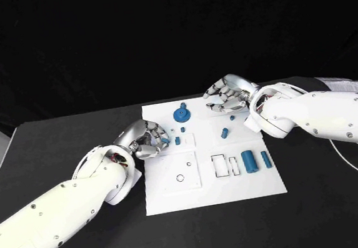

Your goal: Assemble the parts on the task board

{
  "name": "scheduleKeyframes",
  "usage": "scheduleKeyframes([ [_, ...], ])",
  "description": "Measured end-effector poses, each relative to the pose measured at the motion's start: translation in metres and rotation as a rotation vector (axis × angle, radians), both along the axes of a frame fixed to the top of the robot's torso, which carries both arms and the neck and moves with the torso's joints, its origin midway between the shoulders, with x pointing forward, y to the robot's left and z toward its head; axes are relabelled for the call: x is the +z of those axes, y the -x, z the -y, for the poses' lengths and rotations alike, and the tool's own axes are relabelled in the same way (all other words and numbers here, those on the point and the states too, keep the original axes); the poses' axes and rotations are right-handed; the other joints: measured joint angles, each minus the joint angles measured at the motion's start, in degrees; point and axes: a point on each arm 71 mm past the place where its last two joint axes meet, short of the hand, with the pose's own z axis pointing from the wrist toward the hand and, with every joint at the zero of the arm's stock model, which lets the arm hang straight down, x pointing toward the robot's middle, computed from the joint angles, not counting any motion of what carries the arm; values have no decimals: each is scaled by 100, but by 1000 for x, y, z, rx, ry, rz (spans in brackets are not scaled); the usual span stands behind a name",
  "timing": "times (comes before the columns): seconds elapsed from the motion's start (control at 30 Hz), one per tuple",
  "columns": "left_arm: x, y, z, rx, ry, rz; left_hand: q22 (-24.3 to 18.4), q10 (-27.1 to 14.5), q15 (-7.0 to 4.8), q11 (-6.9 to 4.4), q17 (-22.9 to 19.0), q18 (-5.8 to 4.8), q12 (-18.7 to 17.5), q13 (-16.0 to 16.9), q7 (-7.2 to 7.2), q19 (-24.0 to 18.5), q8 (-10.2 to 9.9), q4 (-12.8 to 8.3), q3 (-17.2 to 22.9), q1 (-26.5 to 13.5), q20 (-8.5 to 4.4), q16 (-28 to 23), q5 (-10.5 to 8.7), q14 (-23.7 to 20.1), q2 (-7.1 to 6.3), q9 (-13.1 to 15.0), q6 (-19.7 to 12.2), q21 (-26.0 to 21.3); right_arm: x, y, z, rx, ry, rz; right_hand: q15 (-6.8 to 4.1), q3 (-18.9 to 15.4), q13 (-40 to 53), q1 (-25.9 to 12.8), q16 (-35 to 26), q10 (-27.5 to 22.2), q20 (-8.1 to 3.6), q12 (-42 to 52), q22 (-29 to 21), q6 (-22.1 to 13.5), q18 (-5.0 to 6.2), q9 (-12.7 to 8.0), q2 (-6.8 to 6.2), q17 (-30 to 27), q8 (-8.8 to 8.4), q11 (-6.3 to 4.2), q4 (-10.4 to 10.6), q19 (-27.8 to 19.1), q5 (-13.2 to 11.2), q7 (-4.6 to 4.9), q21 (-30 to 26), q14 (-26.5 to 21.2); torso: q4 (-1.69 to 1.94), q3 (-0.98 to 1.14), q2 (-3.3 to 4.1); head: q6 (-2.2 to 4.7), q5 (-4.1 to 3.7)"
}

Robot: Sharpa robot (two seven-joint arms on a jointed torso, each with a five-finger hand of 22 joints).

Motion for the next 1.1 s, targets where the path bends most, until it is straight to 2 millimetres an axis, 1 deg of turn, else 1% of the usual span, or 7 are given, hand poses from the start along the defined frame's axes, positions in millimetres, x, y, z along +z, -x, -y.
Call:
scheduleKeyframes([
  [0.23, 3, 2, 3, -35, -81, 76, 7, 0, 0, 1, -19, 0, 73, 57, -12, 0, -15, -29, 66, 9, 0, 0, -1, 0, -10, 0, 36, 22, 0, 0, 0, 0, 0, 0, 0, 0, 0, 0, 0, 0, 0, 0, 0, 0, 0, 0, 0, 0, 0, 0, 0, 0, 0, 0, 0, 0, 2, -1, -5, -3, 2],
  [0.47, 2, -1, 6, -54, -201, 138, -22, -1, 0, 1, -76, 0, 133, 98, -23, 0, -18, -28, 128, 14, 0, -22, -3, 0, -32, 0, 62, 22, 0, 0, -1, 1, 0, 0, 0, 0, 0, 0, 0, 0, 0, 0, -1, 0, 0, 0, 0, 0, 0, 0, 0, 0, 0, 0, 0, 0, 4, -2, -5, -2, 10],
  [0.7, 1, -5, 6, -71, -291, 181, -26, -1, -21, 2, -89, 0, 167, 127, -14, -22, -49, -5, 152, 7, -22, -22, -4, -22, -40, 0, 73, 22, 0, 0, -1, 2, -1, 0, 0, 0, 0, 0, 0, 0, 0, 0, -2, 0, 0, 0, 0, 0, 0, 0, 0, 0, 0, 0, 0, 0, -3, -3, -1, -2, 15],
  [0.87, 1, -7, 4, -84, -319, 201, -35, -1, -21, 2, -89, 1, 185, 143, -13, -22, -49, -4, 151, -8, -22, -22, -5, -22, -55, 2, 73, 0, 0, 0, -2, 2, -1, 0, 0, 0, 0, 0, 0, 0, 0, 0, -2, 0, 0, 0, 0, 0, 0, 0, 0, 0, 0, 0, 0, 0, -5, -3, 1, -2, 14],
  [1.1, 1, -6, 4, -111, -330, 221, -43, -1, -20, 2, -90, 1, 189, 155, -13, -24, -51, 12, 167, -9, -19, -22, -5, -22, -85, 3, 73, 0, 0, 0, -2, 3, -1, 0, 0, 0, 0, 0, 0, 0, 0, 0, -3, 0, 0, 0, 0, 0, 0, 0, 0, 0, 0, 0, 0, 0, -4, -2, 3, -20, 0],
])
